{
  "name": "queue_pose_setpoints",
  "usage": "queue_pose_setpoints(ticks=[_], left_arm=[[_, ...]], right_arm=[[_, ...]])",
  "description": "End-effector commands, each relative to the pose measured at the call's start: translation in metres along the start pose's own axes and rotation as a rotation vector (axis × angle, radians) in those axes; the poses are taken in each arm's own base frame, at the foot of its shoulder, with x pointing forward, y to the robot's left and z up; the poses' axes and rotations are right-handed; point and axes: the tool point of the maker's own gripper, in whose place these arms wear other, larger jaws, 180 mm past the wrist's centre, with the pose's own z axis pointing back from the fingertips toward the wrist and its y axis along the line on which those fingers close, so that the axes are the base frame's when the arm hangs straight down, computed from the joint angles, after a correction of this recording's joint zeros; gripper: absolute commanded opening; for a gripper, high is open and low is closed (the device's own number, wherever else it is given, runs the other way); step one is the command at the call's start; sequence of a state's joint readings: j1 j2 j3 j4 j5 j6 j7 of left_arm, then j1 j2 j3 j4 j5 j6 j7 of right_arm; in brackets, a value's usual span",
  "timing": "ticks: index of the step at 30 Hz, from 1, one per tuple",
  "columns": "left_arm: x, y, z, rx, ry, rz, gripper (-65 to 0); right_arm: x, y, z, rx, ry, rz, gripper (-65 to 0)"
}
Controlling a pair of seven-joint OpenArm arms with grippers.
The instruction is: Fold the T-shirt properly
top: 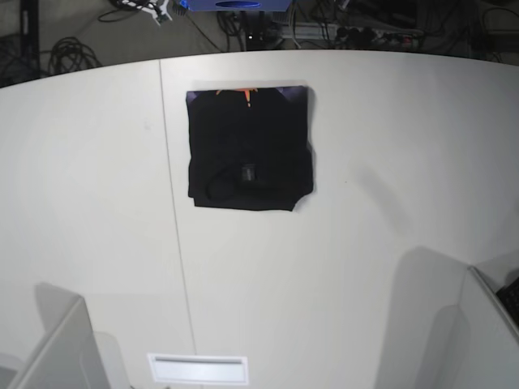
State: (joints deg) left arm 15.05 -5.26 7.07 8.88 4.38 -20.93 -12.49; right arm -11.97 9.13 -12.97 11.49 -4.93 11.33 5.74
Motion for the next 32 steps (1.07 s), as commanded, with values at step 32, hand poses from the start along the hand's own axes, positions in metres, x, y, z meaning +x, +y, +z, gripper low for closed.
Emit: queue_pose_setpoints(ticks=[32], left_arm=[[0.005,-0.003,-0.002,-0.007,-0.011,0.016,-65.0]], right_arm=[[0.038,0.025,-0.005,0.036,-0.061,0.0,-65.0]])
